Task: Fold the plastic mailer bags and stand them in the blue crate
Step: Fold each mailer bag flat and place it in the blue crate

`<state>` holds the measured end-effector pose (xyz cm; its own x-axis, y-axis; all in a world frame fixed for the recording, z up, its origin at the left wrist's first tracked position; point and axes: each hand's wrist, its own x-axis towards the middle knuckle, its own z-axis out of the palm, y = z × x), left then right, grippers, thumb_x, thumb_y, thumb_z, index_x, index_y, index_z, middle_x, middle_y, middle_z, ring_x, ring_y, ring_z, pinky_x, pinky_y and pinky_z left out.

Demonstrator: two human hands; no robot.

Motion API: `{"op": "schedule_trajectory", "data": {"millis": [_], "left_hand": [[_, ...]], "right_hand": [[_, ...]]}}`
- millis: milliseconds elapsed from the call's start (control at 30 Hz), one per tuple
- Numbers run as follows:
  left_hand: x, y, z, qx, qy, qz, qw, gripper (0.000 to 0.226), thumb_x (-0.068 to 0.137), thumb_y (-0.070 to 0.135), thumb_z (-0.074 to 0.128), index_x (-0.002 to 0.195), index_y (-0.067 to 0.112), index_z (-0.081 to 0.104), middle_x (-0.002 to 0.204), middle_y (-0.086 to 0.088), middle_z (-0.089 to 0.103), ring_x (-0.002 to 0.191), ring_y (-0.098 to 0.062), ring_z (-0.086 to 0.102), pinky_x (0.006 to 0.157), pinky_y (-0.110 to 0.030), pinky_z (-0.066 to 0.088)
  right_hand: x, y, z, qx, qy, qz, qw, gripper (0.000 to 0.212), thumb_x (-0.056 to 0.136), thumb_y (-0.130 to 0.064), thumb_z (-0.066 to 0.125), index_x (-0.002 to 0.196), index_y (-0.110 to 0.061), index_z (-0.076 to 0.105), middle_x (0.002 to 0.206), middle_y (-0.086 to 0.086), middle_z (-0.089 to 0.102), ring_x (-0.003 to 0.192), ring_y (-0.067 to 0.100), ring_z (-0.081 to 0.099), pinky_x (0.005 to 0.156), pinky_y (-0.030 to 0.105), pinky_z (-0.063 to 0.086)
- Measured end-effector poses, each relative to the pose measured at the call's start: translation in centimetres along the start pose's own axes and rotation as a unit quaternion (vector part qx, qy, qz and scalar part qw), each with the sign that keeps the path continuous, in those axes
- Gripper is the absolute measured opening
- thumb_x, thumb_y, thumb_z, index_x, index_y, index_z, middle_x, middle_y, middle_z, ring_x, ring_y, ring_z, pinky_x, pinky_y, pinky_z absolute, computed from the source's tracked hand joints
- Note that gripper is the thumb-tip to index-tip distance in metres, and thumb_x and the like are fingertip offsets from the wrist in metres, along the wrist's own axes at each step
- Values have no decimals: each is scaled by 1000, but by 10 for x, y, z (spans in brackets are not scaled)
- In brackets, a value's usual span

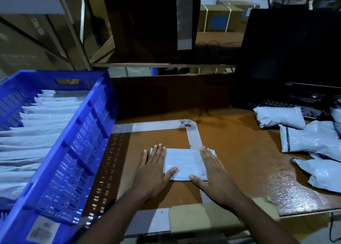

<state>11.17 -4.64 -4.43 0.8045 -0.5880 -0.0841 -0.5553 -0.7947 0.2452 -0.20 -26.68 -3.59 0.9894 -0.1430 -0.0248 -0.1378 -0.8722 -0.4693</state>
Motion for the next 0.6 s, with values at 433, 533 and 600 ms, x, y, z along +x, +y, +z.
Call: {"op": "schedule_trajectory", "data": {"millis": [433, 533, 600], "left_hand": [[-22, -37, -13, -128, 100, 94, 982, 74, 84, 52, 70, 151, 36, 43, 164, 15, 25, 153, -7, 17, 123, -46, 25], [-22, -29, -34, -265, 201, 34, 942, 41, 88, 17, 76, 123, 37, 67, 128, 15, 58, 121, -4, 55, 98, -40, 52], [-22, -19, -49, -341, 222, -7, 913, 24, 90, 29, 75, 113, 30, 68, 111, 14, 66, 103, -2, 63, 82, -37, 60]], "right_hand": [[-18, 16, -20, 90, 96, -5, 991, 28, 99, -50, 48, 126, -46, 56, 134, -23, 56, 122, -6, 49, 97, 30, 50], [-11, 1, -37, 152, 143, 21, 978, 32, 96, -60, 38, 122, -51, 54, 113, -18, 62, 100, 1, 61, 75, 29, 58], [-4, -9, -48, 200, 179, 37, 963, 28, 98, -56, 44, 123, -50, 54, 102, -19, 62, 90, 7, 64, 62, 37, 61]]}}
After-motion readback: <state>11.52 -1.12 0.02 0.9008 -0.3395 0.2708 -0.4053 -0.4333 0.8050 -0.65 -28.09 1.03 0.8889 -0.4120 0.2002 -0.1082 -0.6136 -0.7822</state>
